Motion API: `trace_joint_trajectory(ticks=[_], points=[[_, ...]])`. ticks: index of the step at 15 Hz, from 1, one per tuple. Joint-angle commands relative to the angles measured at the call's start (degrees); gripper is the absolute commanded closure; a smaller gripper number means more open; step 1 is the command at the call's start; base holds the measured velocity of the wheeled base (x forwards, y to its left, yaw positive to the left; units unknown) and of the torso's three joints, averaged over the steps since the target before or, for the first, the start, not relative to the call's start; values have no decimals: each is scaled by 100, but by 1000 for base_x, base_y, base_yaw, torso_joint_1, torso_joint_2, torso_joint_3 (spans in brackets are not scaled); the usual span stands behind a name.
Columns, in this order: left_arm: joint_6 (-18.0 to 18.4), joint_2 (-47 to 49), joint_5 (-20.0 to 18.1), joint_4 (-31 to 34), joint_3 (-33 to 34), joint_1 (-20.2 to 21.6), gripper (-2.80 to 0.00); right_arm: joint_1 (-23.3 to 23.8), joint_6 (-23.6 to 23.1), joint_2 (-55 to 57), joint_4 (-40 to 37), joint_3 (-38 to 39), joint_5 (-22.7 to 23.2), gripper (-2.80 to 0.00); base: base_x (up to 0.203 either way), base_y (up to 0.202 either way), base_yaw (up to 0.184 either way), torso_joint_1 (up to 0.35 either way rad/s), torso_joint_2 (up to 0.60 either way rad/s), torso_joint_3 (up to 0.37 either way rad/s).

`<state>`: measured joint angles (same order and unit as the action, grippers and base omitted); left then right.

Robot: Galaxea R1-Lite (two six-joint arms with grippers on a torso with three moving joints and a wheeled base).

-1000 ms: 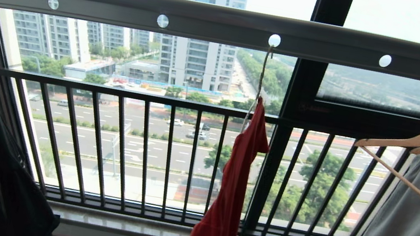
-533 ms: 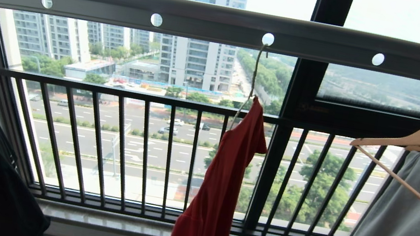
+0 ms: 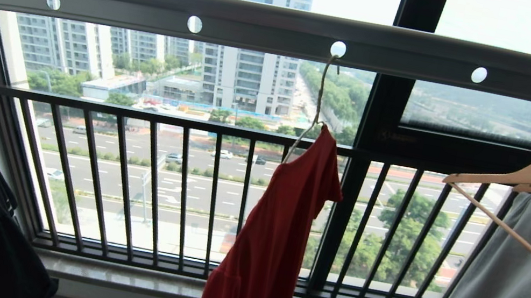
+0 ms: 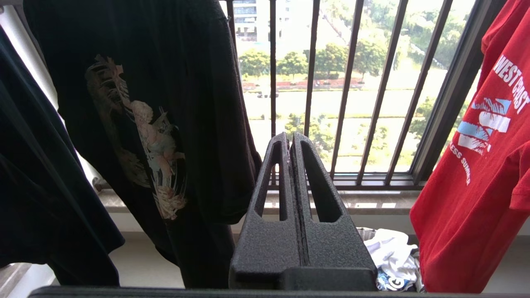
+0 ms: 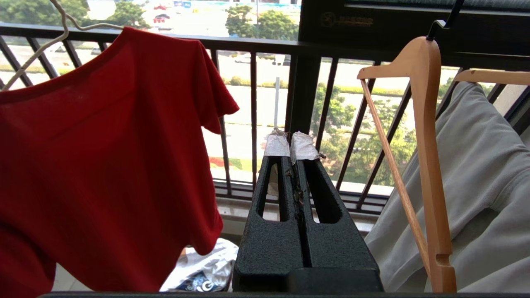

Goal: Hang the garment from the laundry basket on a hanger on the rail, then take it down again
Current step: Take the clothes off the clothes rack

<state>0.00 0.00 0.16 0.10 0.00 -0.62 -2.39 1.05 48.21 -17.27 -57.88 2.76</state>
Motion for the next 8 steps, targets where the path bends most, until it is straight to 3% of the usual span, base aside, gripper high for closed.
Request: trace_joint_trajectory(ticks=[1, 3, 8], points=[[0, 9, 2, -1, 0, 1, 0, -400, 21, 765, -7, -499, 45, 0, 0, 0, 0, 0, 0, 0], [0, 9, 2, -1, 0, 1, 0, -879, 189, 1065, -1, -748, 50, 0, 0, 0, 0, 0, 0, 0], [0, 9, 2, -1, 0, 1, 0, -2271, 1517, 2052, -707, -2002, -197, 0, 0, 0, 0, 0, 0, 0]])
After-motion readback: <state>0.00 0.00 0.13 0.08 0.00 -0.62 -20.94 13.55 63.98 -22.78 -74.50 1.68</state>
